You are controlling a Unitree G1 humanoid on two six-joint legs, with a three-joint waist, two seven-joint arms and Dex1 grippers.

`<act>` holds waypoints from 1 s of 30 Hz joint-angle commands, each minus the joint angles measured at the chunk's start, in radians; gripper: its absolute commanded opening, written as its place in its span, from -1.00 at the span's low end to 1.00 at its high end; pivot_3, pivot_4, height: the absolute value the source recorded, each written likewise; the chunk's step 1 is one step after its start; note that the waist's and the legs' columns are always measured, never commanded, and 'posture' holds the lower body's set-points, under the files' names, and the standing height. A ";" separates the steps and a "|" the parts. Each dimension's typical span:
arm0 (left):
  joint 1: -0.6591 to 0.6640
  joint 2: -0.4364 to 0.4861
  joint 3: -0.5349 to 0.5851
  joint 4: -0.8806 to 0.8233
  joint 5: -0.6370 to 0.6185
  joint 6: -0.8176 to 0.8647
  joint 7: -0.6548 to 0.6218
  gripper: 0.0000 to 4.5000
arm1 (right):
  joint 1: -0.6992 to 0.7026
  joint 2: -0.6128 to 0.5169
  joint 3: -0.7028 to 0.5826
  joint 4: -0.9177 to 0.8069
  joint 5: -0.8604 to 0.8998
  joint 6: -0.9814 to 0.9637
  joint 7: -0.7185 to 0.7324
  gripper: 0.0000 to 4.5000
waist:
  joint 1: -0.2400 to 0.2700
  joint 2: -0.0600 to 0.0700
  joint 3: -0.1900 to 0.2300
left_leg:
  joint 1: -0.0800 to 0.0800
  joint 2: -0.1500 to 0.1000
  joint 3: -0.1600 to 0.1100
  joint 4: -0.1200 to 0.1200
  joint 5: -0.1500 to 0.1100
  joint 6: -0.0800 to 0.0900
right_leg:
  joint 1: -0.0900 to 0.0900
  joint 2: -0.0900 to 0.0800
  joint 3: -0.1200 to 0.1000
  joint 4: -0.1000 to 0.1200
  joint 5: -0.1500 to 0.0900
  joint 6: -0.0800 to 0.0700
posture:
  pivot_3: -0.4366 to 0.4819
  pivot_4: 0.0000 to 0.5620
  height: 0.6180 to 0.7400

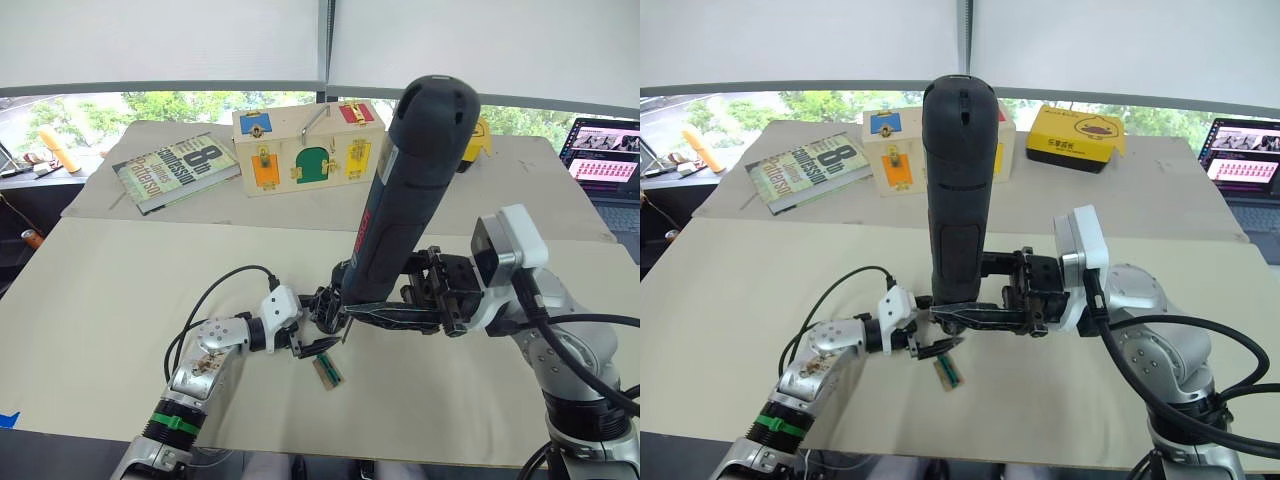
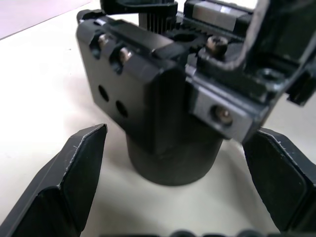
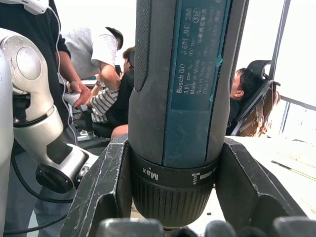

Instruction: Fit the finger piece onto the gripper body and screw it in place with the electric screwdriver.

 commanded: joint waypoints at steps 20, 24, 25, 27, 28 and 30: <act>0.029 0.016 -0.033 0.040 0.031 0.013 0.045 0.02 | -0.142 0.033 0.014 -0.025 0.010 0.030 -0.081 -0.13 | -0.008 0.000 -0.001 | 0.001 0.001 0.000 0.000 0.000 0.000 | 0.000 0.000 0.000 0.001 0.001 -0.001 | -0.05 -0.47 1.00; 0.024 0.016 -0.034 0.041 0.029 0.015 0.041 0.02 | -0.191 0.060 0.033 -0.011 0.002 0.046 -0.116 -0.13 | -0.008 0.000 -0.002 | 0.001 0.001 0.000 0.000 0.000 0.000 | 0.000 0.000 0.000 0.001 0.001 -0.001 | -0.05 -0.47 1.00; 0.023 0.016 -0.034 0.042 0.029 0.015 0.040 0.02 | -0.197 0.065 0.035 -0.009 -0.001 0.048 -0.122 -0.13 | -0.009 0.000 -0.002 | 0.001 0.001 0.000 0.000 0.000 0.000 | 0.000 0.000 0.000 0.001 0.001 -0.001 | -0.05 -0.47 1.00; 0.020 0.017 -0.033 0.043 0.027 0.017 0.038 0.02 | -0.206 0.077 0.049 -0.001 -0.020 0.043 -0.127 -0.13 | -0.008 0.000 -0.002 | 0.001 0.001 0.000 0.000 0.000 0.000 | 0.000 0.000 0.000 0.001 0.001 -0.001 | -0.05 -0.47 1.00; 0.020 0.018 -0.033 0.043 0.026 0.021 0.035 0.02 | -0.211 0.083 0.056 0.003 -0.030 0.041 -0.128 -0.13 | -0.009 0.000 -0.002 | 0.001 0.001 0.000 0.000 0.000 0.000 | 0.000 0.000 0.000 0.001 0.001 -0.001 | -0.05 -0.47 1.00; 0.019 0.020 -0.032 0.041 0.026 0.020 0.033 0.02 | -0.226 0.095 0.071 0.015 -0.051 0.037 -0.134 -0.13 | -0.012 0.000 -0.002 | 0.001 0.001 0.000 0.000 0.000 0.000 | 0.000 0.000 0.000 0.001 0.001 -0.001 | -0.05 -0.47 1.00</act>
